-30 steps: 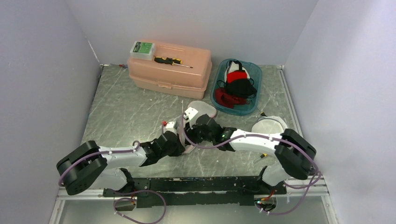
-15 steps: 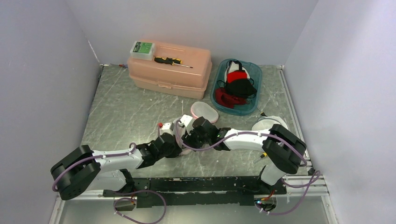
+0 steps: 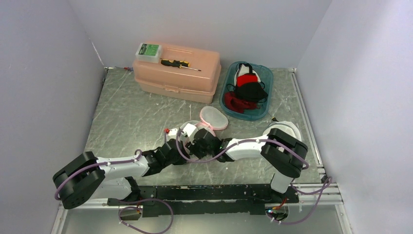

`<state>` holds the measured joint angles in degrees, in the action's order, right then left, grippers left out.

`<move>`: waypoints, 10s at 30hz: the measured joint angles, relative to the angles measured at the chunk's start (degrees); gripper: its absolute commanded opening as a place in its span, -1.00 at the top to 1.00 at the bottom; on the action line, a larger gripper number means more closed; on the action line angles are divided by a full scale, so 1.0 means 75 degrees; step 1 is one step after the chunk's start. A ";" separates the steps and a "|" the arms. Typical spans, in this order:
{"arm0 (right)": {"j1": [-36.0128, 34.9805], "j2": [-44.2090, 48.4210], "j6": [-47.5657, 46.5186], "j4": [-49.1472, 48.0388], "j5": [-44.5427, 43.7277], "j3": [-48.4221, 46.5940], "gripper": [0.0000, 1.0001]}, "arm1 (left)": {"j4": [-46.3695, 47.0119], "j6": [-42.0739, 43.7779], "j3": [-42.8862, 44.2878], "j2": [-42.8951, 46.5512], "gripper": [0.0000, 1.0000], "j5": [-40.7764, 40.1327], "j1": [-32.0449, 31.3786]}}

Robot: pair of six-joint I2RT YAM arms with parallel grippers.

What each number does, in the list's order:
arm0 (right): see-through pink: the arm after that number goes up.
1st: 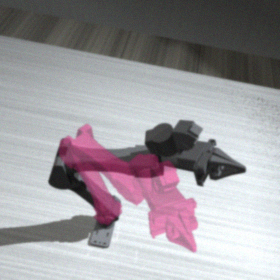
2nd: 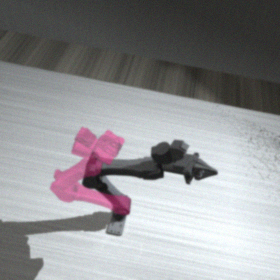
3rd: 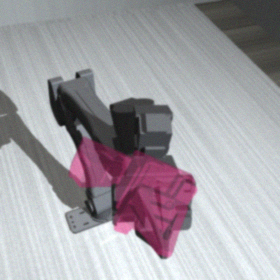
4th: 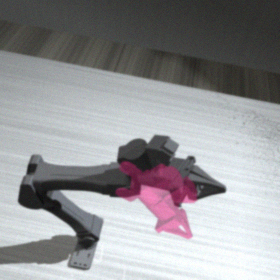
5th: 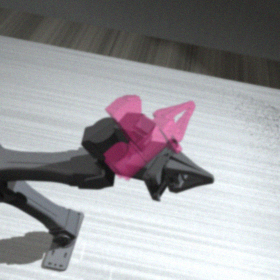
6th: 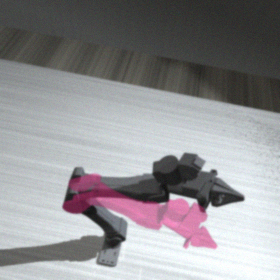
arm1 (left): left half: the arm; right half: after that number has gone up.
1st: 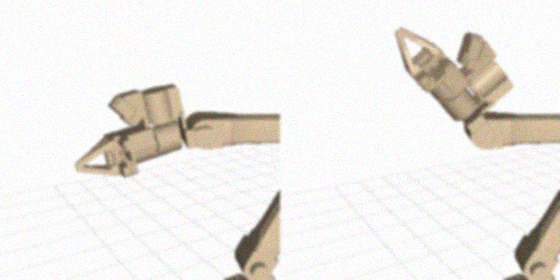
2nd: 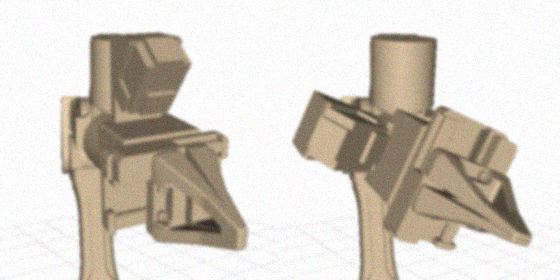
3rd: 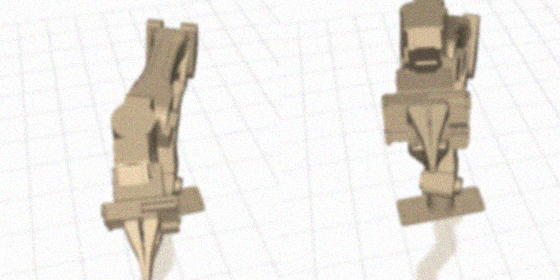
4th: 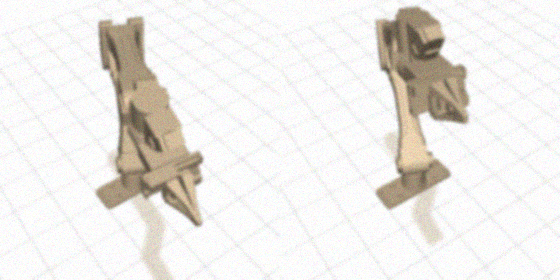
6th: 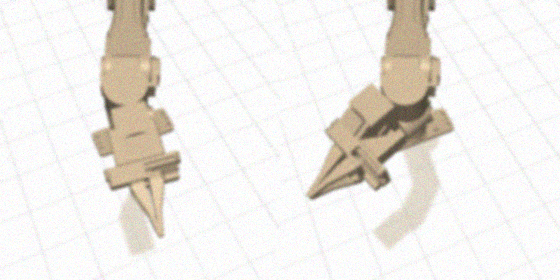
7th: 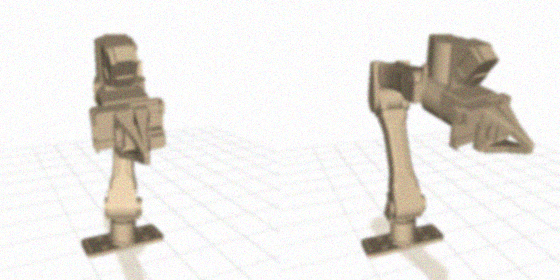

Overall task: Unzip the laundry bag and remove the bra
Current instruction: Pick up the bra from the laundry bag, then place the bra in the bin, then adjust the bra in the bin, then close the laundry bag at the center of the board.

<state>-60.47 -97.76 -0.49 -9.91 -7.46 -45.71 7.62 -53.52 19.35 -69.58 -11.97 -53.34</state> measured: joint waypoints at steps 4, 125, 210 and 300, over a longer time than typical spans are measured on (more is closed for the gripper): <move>-0.0073 -0.0125 0.0219 -0.0289 -0.0446 0.0003 0.50 | 0.0000 -0.0006 -0.0017 0.0029 0.95 -0.0012 0.0000; 0.1781 0.7525 0.3101 0.1352 0.5219 0.0358 1.00 | -0.2483 0.0568 0.1883 -0.0099 0.95 -0.0140 0.0044; 0.5030 -0.1460 -0.0332 0.3322 -0.2436 -0.5246 -0.57 | -0.2232 0.0423 0.1737 -0.0393 0.95 0.0303 0.0044; 0.5692 0.9914 0.7495 0.4864 0.2646 0.4441 -0.43 | -0.3497 0.0490 0.1900 0.0493 0.95 -0.0230 0.0044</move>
<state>-17.78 -23.40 55.72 26.57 12.38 -12.40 -18.61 -49.84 33.61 -65.89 -13.69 -53.01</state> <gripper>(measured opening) 0.714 0.033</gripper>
